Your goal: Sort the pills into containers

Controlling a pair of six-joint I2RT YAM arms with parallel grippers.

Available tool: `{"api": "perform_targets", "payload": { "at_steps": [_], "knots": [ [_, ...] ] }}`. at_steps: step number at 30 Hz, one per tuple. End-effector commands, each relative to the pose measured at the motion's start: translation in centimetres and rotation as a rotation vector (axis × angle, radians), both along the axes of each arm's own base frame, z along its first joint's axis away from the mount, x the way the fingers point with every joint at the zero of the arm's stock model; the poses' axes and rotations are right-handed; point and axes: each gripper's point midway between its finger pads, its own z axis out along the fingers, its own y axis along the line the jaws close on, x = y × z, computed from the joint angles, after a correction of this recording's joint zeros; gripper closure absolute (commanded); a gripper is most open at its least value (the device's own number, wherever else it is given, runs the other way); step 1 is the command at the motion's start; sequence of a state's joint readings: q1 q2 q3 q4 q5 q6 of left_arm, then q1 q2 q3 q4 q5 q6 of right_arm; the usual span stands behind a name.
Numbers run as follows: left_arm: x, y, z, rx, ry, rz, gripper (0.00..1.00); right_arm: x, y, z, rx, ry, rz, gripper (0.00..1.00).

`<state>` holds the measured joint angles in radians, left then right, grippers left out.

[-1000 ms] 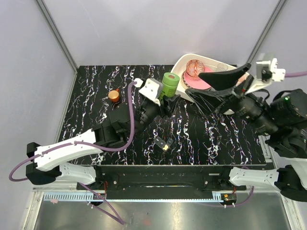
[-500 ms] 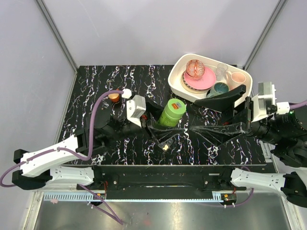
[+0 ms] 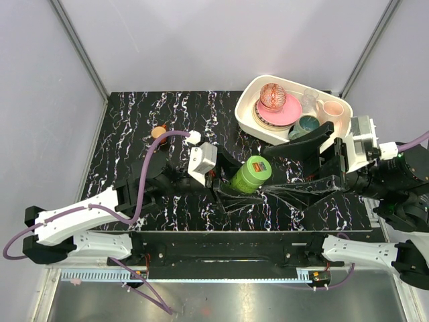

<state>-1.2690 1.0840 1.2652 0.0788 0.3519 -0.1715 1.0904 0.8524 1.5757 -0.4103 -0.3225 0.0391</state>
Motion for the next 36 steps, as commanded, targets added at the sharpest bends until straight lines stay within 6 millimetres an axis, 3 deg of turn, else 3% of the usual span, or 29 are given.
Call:
{"api": "perform_targets", "payload": {
  "at_steps": [1, 12, 22, 23, 24, 33, 36],
  "knots": [
    [-1.2, 1.0, 3.5, -0.119, -0.041, -0.046, 1.0, -0.2, 1.0, 0.5, 0.021, 0.003, 0.041, 0.2],
    [-1.4, 1.2, 3.8, -0.127, -0.051, -0.055, 1.0, 0.1, 2.0, -0.3, 0.006, 0.025, 0.05, 0.23],
    [-0.6, 1.1, 3.6, -0.121, -0.041, -0.013, 1.0, -0.2, 2.5, -0.7, -0.005, 0.032, 0.081, 0.68],
    [0.0, 1.1, 3.7, -0.122, -0.036, 0.024, 1.0, 0.0, 2.6, -0.8, -0.01, 0.036, 0.073, 0.84],
    [0.5, 1.0, 3.7, -0.115, -0.031, 0.05, 1.0, 0.6, 2.6, -0.8, -0.006, 0.045, 0.041, 0.9],
    [8.8, 1.4, 1.4, 0.032, 0.0, 0.501, 1.0, 8.9, 2.3, -0.6, 0.0, 0.277, -0.381, 0.94],
    [11.3, 2.2, 1.1, 0.053, -0.004, 0.647, 1.0, 10.7, 1.9, -0.5, 0.02, 0.344, -0.477, 0.95]
  ]
}}
